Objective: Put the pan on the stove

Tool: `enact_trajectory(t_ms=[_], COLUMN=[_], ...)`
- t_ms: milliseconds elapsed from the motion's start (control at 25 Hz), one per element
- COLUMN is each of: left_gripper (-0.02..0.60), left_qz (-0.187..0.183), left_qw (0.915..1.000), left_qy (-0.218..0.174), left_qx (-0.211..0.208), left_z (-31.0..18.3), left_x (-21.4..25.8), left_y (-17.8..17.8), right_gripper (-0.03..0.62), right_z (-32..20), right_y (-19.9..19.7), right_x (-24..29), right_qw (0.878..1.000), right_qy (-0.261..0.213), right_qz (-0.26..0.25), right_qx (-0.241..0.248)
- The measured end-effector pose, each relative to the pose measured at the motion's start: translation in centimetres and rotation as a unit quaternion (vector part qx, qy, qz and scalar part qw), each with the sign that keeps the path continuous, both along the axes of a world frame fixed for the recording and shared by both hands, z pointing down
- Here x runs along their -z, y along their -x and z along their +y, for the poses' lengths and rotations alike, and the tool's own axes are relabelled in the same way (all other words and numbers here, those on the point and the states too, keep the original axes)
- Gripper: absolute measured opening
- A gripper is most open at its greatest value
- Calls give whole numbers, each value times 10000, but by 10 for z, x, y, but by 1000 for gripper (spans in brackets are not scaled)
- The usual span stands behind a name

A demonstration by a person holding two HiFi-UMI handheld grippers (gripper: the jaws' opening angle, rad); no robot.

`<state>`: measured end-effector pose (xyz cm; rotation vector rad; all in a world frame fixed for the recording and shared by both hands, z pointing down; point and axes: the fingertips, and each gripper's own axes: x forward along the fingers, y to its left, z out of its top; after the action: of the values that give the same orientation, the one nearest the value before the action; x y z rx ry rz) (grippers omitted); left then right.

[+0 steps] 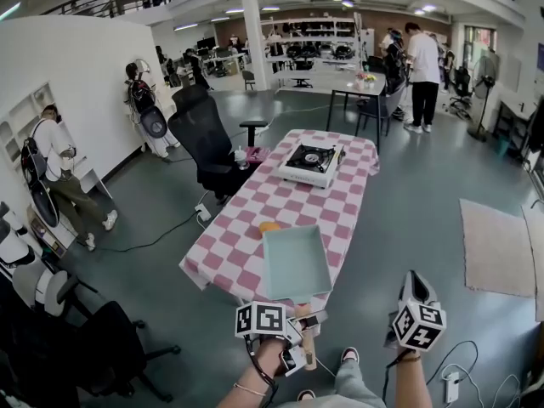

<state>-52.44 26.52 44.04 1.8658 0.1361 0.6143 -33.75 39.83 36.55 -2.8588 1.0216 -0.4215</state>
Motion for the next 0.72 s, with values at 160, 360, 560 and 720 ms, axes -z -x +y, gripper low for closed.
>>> enact_trajectory(t_ms=[160,360,560,720], left_gripper=[118,118,118,118], left_qz=[43,37,64,71], left_qw=[10000,9998,9992,9984], left_qy=[-51,29,16,54], left_qx=[62,182,396,566], left_z=[-11,-22,-35,-42], left_x=[1,4,8,10], left_y=[-40,-93,-146,-185], right_gripper=[9,9,9,9], right_z=[-6,-17,-34,-44], right_y=[-41,-98,-157,-199], right_x=[1,2,12,11], right_qw=[10000,9999,9996,9991], right_qy=[-7,18,1,8], right_qz=[34,-46,13,-32], right_qx=[16,101,282,411])
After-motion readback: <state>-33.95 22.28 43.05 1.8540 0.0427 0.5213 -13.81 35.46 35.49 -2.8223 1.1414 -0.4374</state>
